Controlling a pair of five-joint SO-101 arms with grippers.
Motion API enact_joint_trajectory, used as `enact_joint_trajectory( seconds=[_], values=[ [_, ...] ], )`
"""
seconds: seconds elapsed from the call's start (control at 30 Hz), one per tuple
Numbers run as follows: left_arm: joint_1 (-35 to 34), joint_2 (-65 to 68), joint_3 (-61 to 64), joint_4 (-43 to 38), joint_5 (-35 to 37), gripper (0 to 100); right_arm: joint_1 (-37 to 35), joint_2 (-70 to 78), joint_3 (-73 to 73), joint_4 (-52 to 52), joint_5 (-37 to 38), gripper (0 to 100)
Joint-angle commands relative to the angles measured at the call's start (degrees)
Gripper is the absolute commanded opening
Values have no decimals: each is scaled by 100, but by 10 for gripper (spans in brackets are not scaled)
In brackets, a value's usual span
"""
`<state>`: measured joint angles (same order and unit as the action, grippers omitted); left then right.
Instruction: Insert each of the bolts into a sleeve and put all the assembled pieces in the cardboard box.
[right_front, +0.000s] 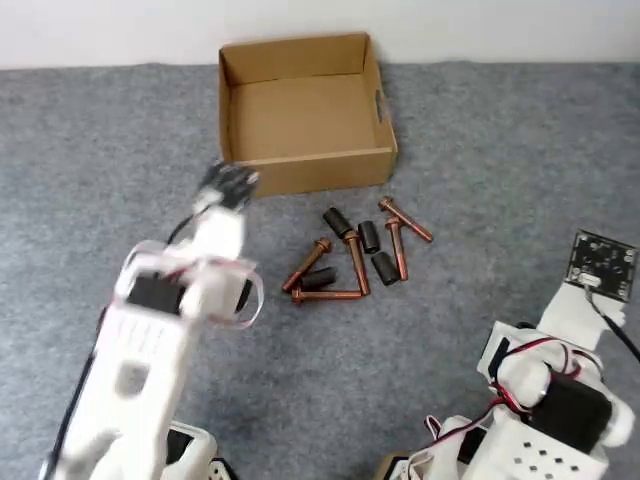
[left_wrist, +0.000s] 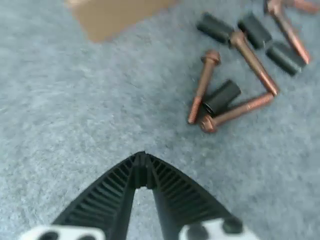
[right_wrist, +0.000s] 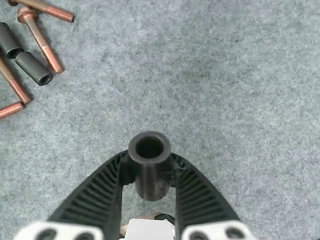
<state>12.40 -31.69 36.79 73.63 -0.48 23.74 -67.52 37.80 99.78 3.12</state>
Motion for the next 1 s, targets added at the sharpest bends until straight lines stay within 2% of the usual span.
enact_joint_trajectory(
  seconds=[0.0, 0.3, 0.5, 0.67, 0.97],
  values=[
    [264, 1829, -1569, 501, -677, 8, 57, -40, -62, 66, -70, 9],
    [818, 4870, -4681, 1503, -897, 10, 57, -40, -62, 66, -70, 9],
    [1125, 6338, -6448, 2207, -923, 164, 57, -40, -62, 66, -70, 9],
    [1108, 7332, -7626, 2312, -932, 158, 57, -40, -62, 66, -70, 9],
    [923, 8659, -8857, 2312, -905, 122, 57, -40, -62, 66, -70, 9]
  ],
)
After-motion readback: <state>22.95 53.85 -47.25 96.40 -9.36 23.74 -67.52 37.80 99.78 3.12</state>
